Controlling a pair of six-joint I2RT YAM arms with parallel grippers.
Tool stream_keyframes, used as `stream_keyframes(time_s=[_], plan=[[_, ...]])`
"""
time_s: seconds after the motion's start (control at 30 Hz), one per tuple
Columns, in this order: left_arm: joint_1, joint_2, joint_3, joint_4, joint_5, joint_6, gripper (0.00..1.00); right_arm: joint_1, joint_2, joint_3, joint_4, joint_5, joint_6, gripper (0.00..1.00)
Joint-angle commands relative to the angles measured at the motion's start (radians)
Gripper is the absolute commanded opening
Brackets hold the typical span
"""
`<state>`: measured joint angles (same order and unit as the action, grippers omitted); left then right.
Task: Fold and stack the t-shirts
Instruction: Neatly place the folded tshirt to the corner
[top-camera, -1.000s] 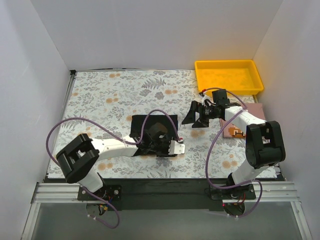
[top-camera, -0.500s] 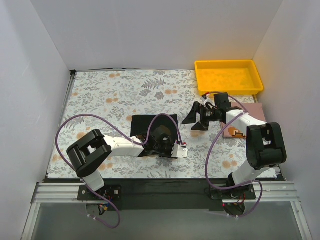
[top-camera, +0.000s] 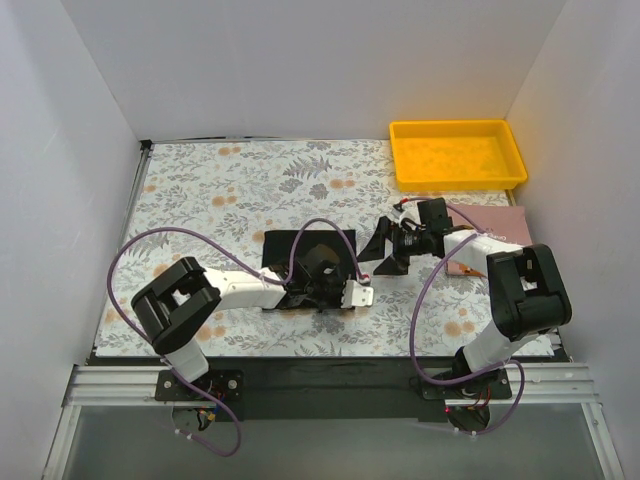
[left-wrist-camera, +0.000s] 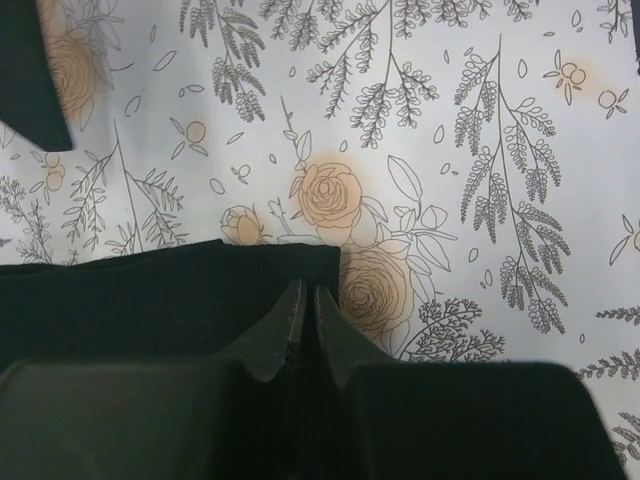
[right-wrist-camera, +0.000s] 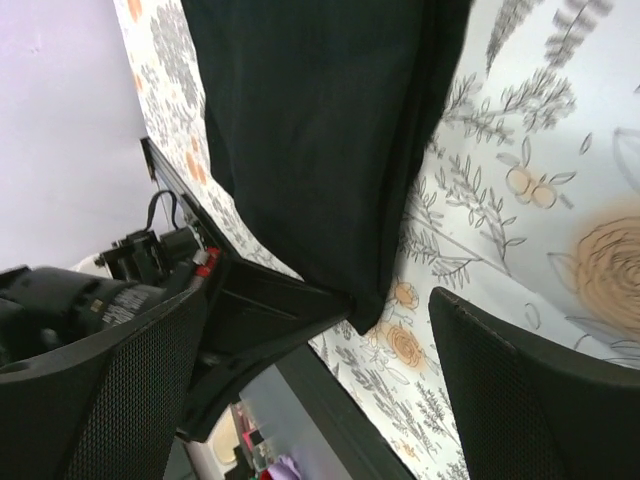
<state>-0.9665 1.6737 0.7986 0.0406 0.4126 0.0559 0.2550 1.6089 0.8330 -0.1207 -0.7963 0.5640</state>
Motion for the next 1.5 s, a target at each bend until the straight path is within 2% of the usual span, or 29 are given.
stream_keyframes(time_s=[0.0,0.17,0.37,0.53,0.63,0.67,0.93,0.97,1.03,1.13,1.17,1.2,1.23,1.27,1.3,1.33,1.37,1.4,1.43,1.47], plan=[[0.04,-0.063,0.065,-0.034,0.064,-0.048,0.0,0.032,0.003,-0.037,0.055,-0.044,0.04,0.98],[0.058,-0.089,0.099,-0.036,0.097,-0.106,0.0,0.085,0.046,-0.04,0.098,-0.061,0.102,0.98],[0.063,-0.123,0.105,-0.024,0.109,-0.128,0.0,0.147,0.101,-0.072,0.269,-0.069,0.244,0.98],[0.066,-0.147,0.102,-0.018,0.137,-0.134,0.0,0.178,0.2,-0.028,0.325,-0.075,0.332,0.97],[0.066,-0.163,0.093,-0.018,0.157,-0.131,0.0,0.178,0.269,0.034,0.325,-0.104,0.335,0.88],[0.065,-0.167,0.085,-0.019,0.158,-0.128,0.0,0.178,0.284,0.047,0.325,-0.127,0.339,0.81],[0.064,-0.187,0.065,-0.027,0.173,-0.117,0.0,0.176,0.368,0.101,0.323,-0.083,0.327,0.73],[0.066,-0.186,0.065,-0.027,0.173,-0.117,0.0,0.173,0.373,0.112,0.322,-0.067,0.321,0.68],[0.065,-0.187,0.063,-0.027,0.172,-0.116,0.0,0.17,0.384,0.136,0.32,-0.051,0.32,0.64],[0.066,-0.186,0.063,-0.028,0.169,-0.116,0.0,0.168,0.387,0.155,0.313,-0.023,0.295,0.5],[0.066,-0.186,0.065,-0.031,0.16,-0.122,0.01,0.168,0.384,0.173,0.303,-0.024,0.278,0.36],[0.065,-0.187,0.068,-0.036,0.149,-0.128,0.07,0.168,0.375,0.193,0.274,-0.026,0.195,0.3],[0.064,-0.19,0.082,-0.036,0.138,-0.148,0.14,0.168,0.368,0.218,0.157,-0.023,0.13,0.24],[0.066,-0.196,0.088,-0.083,0.126,-0.159,0.24,0.17,0.364,0.282,0.06,0.0,0.064,0.1],[0.071,-0.222,0.093,-0.097,0.114,-0.172,0.29,0.167,0.35,0.308,-0.006,0.008,-0.016,0.03],[0.083,-0.236,0.099,-0.117,0.117,-0.198,0.33,0.167,0.345,0.339,-0.079,0.018,-0.17,0.01],[0.087,-0.253,0.111,-0.164,0.118,-0.214,0.36,0.165,0.342,0.378,-0.273,0.067,-0.261,0.01],[0.094,-0.268,0.116,-0.192,0.126,-0.226,0.44,0.164,0.335,0.431,-0.345,0.094,-0.336,0.01],[0.106,-0.3,0.119,-0.215,0.127,-0.252,0.46,0.162,0.332,0.455,-0.432,0.127,-0.478,0.01],[0.107,-0.314,0.125,-0.264,0.118,-0.263,0.52,0.159,0.313,0.472,-0.538,0.197,-0.533,0.01]])
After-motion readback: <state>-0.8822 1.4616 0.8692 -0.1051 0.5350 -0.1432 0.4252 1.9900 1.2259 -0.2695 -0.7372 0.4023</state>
